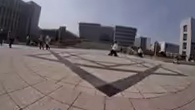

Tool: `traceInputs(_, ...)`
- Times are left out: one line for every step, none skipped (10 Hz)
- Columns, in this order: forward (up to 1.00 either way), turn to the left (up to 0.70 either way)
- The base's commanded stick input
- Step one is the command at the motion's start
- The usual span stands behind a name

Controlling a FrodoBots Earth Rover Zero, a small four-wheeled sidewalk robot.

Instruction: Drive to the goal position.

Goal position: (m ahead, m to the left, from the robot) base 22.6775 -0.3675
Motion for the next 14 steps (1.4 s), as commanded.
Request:
traceInputs(0.7, 0.01)
traceInputs(0.7, 0.01)
traceInputs(0.7, 0.01)
traceInputs(0.7, 0.01)
traceInputs(0.7, 0.01)
traceInputs(0.7, 0.01)
traceInputs(0.7, 0.01)
traceInputs(0.7, 0.01)
traceInputs(0.7, 0.01)
traceInputs(0.7, 0.01)
traceInputs(0.7, 0.01)
traceInputs(0.7, 0.01)
traceInputs(0.7, 0.01)
traceInputs(0.7, 0.01)
